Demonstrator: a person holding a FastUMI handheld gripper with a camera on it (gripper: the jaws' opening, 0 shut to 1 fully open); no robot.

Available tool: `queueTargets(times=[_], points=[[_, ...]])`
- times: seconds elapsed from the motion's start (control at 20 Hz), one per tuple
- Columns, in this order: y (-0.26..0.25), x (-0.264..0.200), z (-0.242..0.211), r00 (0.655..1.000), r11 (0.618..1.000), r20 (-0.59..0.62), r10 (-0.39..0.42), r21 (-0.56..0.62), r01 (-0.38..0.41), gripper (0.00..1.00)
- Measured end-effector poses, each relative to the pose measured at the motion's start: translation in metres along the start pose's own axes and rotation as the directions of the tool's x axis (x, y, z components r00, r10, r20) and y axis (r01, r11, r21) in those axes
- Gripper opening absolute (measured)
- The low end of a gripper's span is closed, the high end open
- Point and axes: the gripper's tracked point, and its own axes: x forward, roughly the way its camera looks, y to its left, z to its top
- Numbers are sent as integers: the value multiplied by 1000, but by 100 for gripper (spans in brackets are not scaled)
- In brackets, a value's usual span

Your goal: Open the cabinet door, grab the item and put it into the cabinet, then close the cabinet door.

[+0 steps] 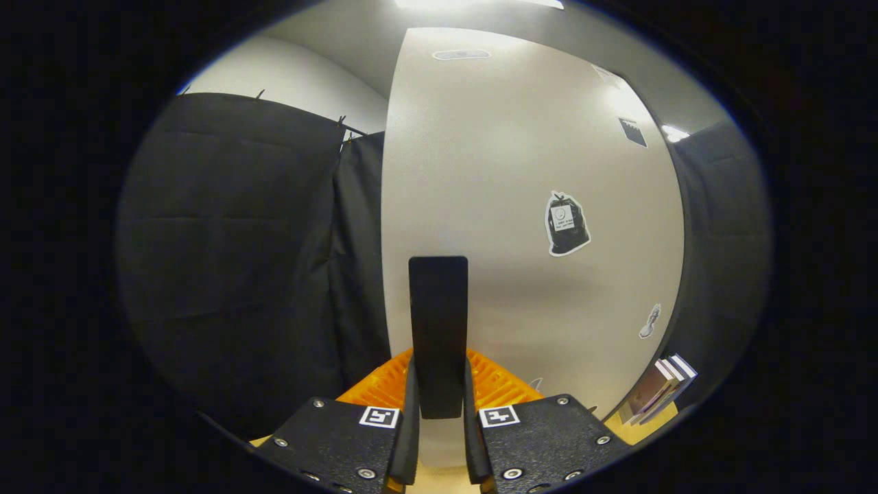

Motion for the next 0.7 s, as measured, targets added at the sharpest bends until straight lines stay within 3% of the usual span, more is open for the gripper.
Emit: queueTargets(times=[0.7], points=[[-18,-36,-2,1000,1000,-17,-10,6,10,26]])
